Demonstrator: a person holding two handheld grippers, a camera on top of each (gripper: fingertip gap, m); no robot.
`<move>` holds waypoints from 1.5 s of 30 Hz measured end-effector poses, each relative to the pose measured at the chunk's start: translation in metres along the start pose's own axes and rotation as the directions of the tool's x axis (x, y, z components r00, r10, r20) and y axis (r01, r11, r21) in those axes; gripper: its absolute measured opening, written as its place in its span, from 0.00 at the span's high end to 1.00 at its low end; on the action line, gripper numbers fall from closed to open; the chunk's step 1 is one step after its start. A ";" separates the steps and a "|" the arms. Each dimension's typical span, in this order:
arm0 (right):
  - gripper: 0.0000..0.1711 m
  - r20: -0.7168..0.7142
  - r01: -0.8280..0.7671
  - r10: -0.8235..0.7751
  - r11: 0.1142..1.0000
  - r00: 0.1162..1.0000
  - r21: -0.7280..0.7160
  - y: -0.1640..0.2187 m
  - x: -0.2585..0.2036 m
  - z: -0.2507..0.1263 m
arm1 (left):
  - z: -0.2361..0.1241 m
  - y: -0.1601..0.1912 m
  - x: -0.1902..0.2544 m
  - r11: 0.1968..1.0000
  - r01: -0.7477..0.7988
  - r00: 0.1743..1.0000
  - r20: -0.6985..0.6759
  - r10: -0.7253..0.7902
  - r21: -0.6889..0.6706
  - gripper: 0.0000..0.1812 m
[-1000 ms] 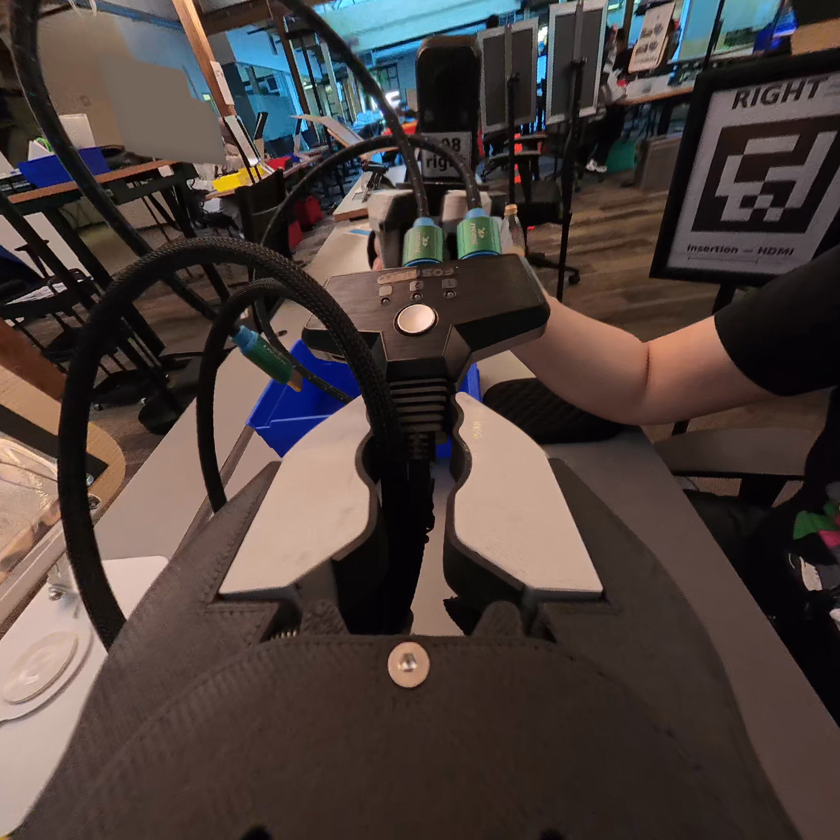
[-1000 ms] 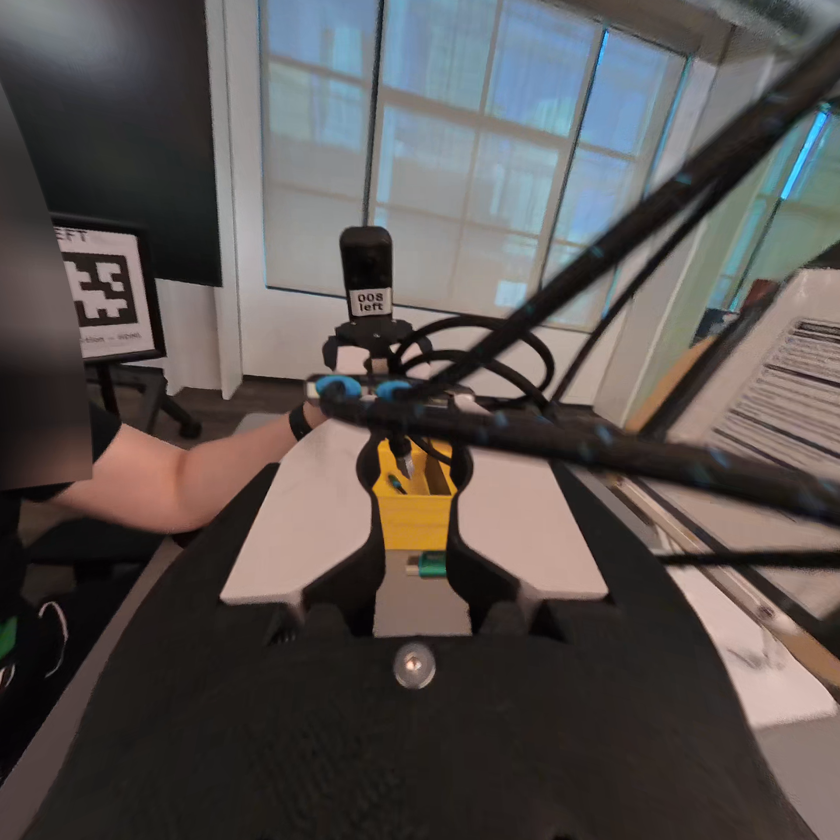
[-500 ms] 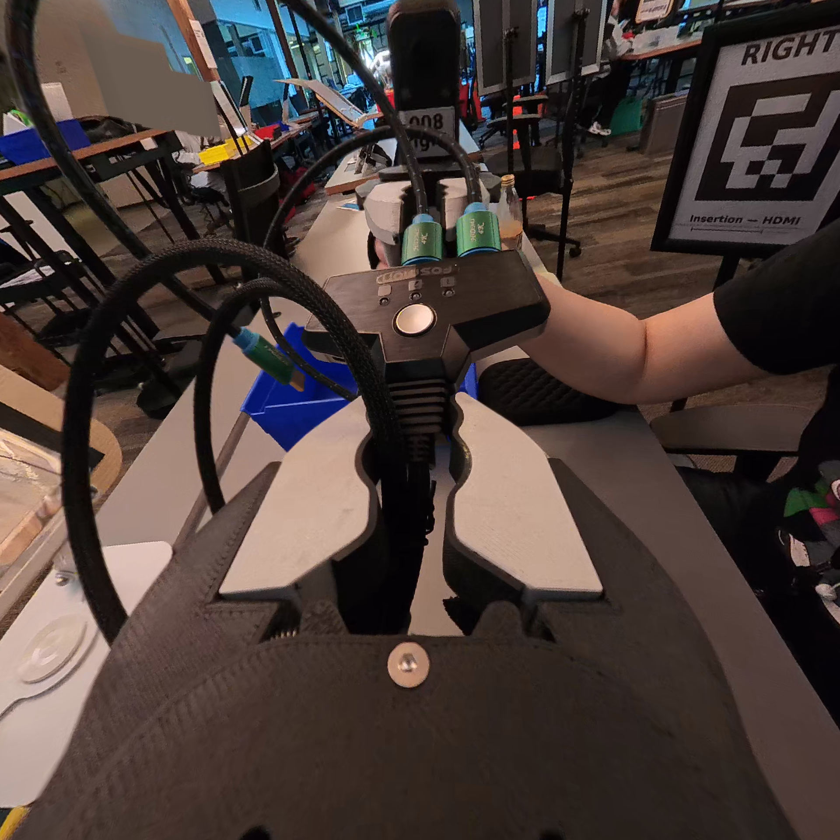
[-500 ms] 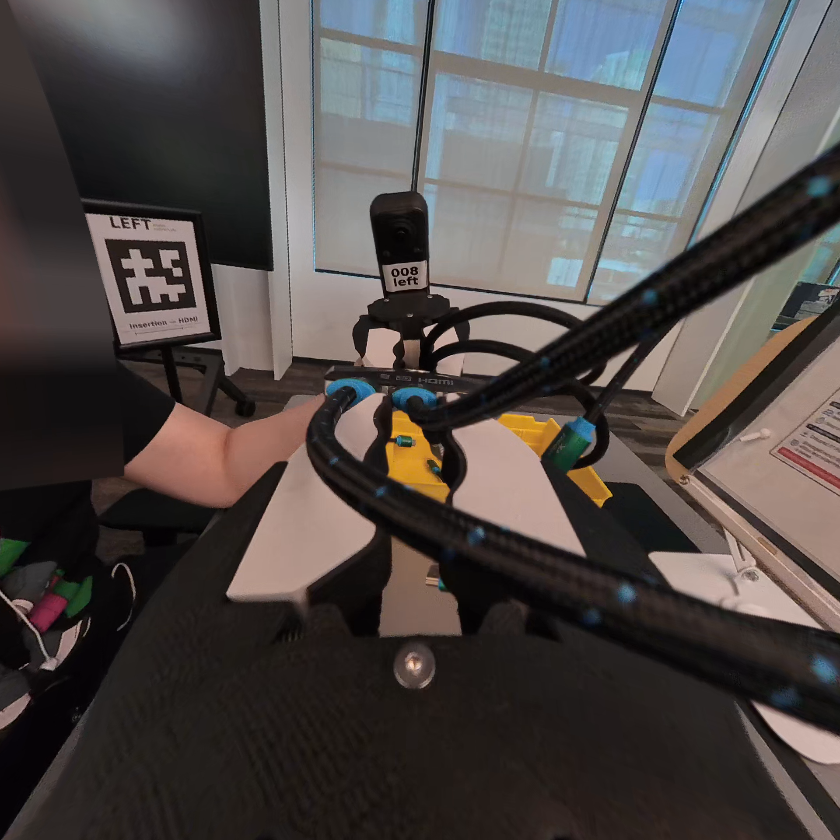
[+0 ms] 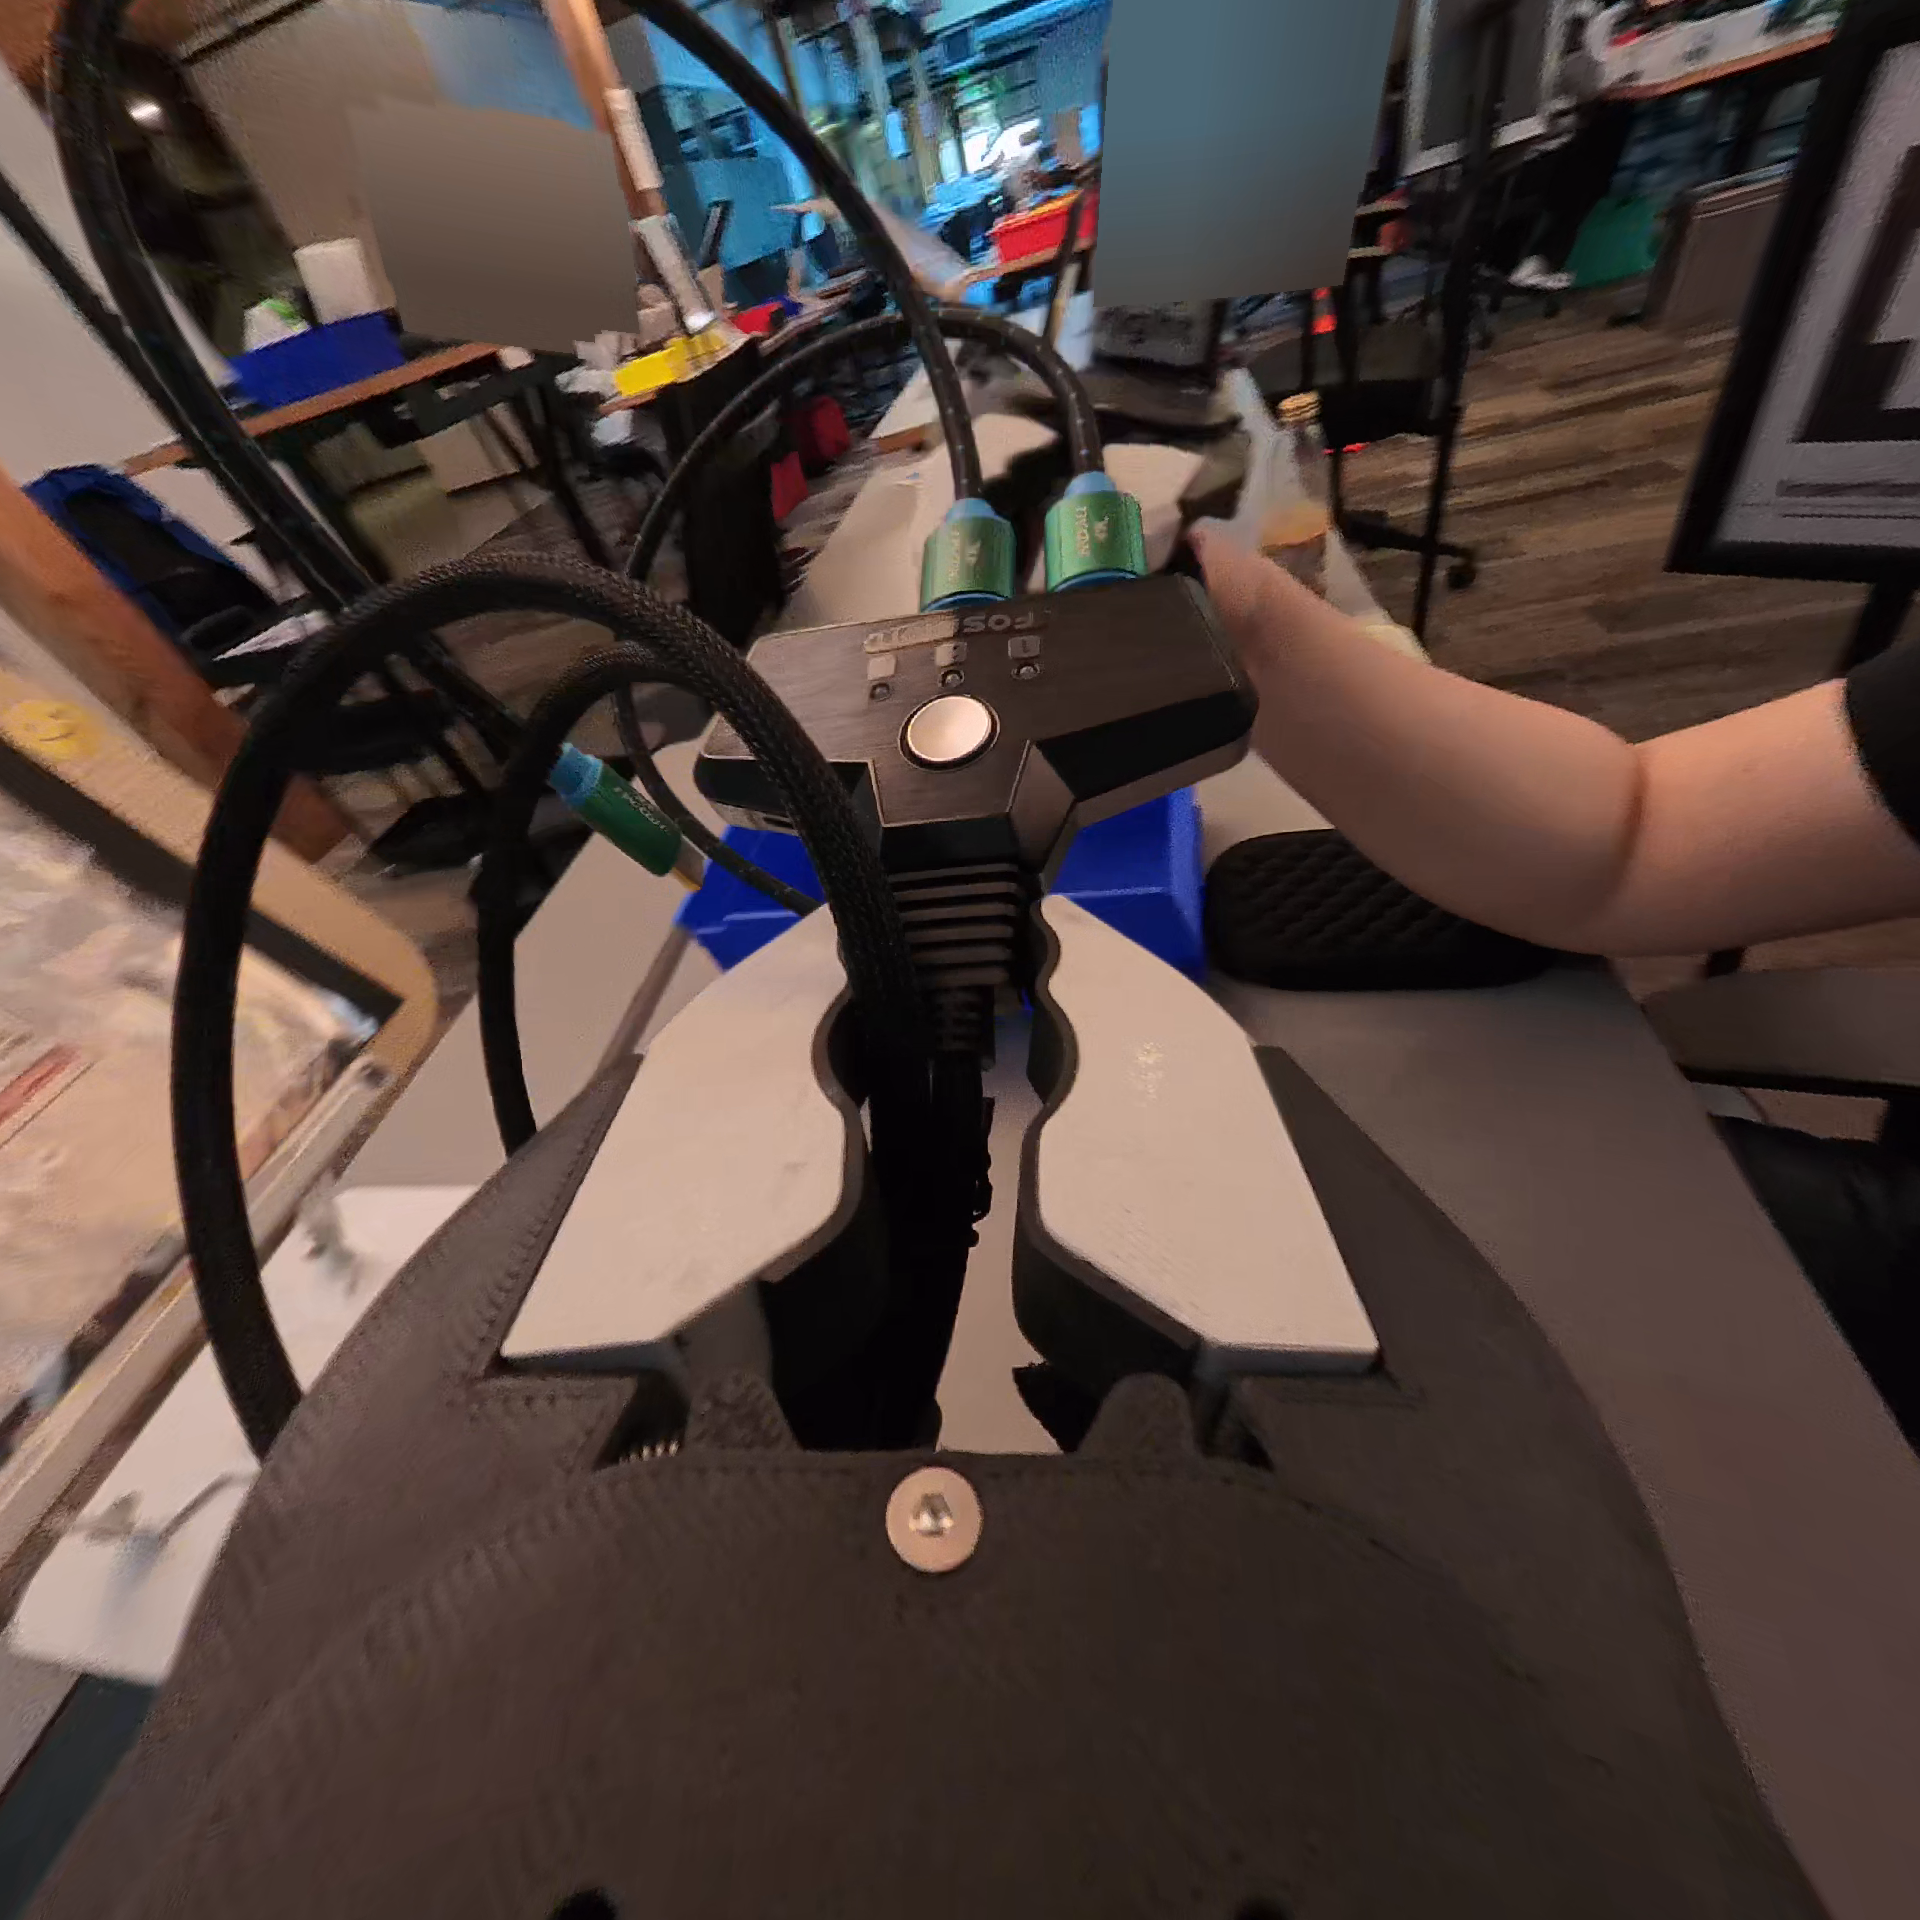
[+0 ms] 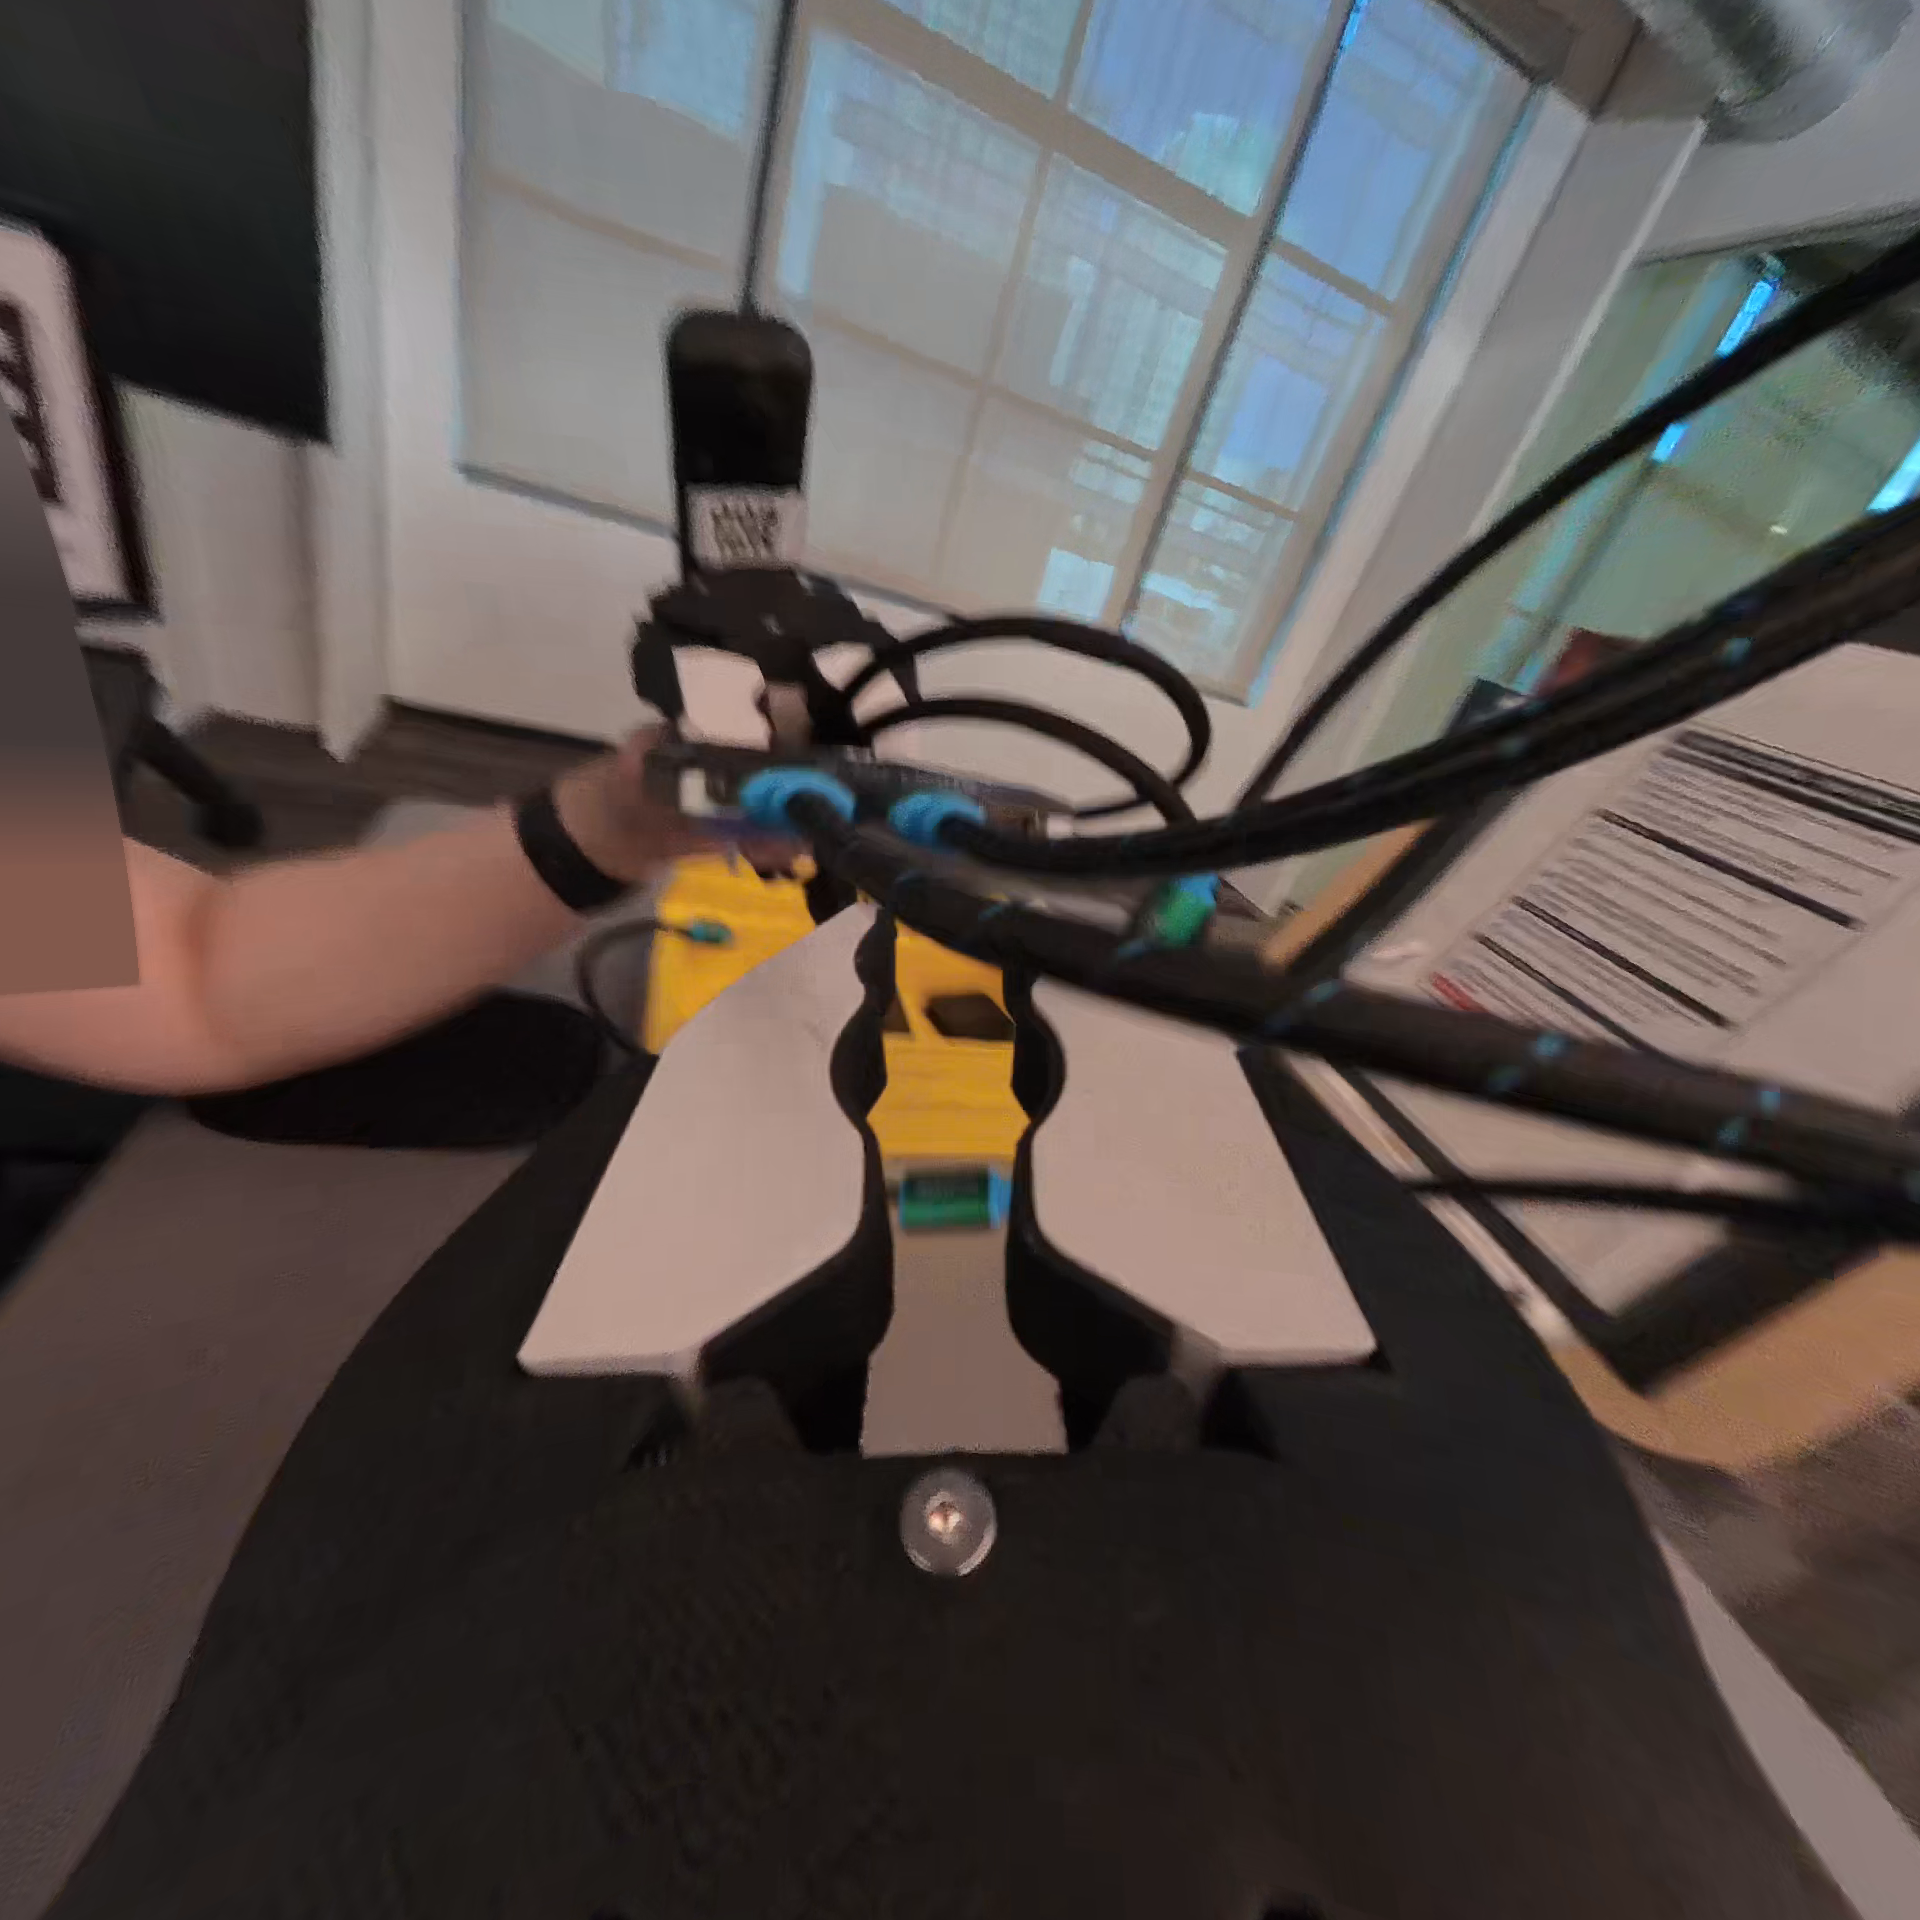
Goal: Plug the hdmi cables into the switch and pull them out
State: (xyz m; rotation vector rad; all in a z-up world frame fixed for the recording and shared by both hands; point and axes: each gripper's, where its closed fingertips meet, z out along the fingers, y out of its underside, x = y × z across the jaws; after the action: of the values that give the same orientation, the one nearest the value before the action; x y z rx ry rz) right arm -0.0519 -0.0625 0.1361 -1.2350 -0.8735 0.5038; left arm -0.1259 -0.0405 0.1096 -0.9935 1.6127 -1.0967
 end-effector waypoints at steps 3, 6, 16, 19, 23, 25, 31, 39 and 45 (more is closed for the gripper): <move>0.90 -0.036 0.180 -0.191 0.964 0.981 -0.198 0.031 0.008 -0.010 | -0.004 0.010 -0.018 0.999 0.033 0.995 0.097 -0.029 -0.037 0.84; 0.94 -0.094 0.456 -0.485 0.861 0.869 -0.227 0.018 0.003 -0.010 | -0.006 0.020 -0.033 0.993 0.102 0.984 0.150 -0.093 -0.053 0.84; 0.65 -0.048 0.689 -0.920 0.325 0.389 -0.648 0.050 0.008 0.054 | 0.015 0.052 -0.045 0.949 0.265 0.950 0.215 -0.226 -0.174 0.87; 0.69 0.019 0.637 -0.942 0.213 0.336 -0.741 0.071 0.022 0.056 | 0.025 0.064 -0.045 0.933 0.274 0.947 0.233 -0.220 -0.234 0.87; 0.82 0.112 0.563 -0.926 0.121 0.361 -0.818 0.099 0.033 0.052 | 0.038 0.078 -0.043 0.913 0.272 0.948 0.246 -0.200 -0.305 0.87; 0.87 0.123 0.548 -0.922 0.108 0.367 -0.829 0.106 0.037 0.051 | 0.042 0.083 -0.042 0.903 0.272 0.949 0.249 -0.194 -0.333 0.87; 0.87 0.041 0.532 -0.887 0.239 0.461 -0.812 0.113 0.041 0.048 | 0.046 0.087 -0.044 0.902 0.300 0.941 0.251 -0.227 -0.309 0.86; 0.87 -0.034 0.456 -0.857 0.306 0.514 -0.835 0.138 0.065 0.033 | 0.007 0.023 -0.076 0.974 0.198 0.875 0.427 -0.227 0.112 0.57; 0.87 -0.170 0.376 -0.818 0.424 0.549 -0.824 0.119 0.087 0.002 | -0.044 -0.018 -0.073 0.955 0.179 0.851 0.450 -0.271 0.236 0.59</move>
State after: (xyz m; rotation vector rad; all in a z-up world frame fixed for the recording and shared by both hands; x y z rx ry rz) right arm 0.0115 0.0378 0.0489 -1.4834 -0.9598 -0.9362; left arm -0.1473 0.0323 0.1519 -1.2364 0.9910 -1.0302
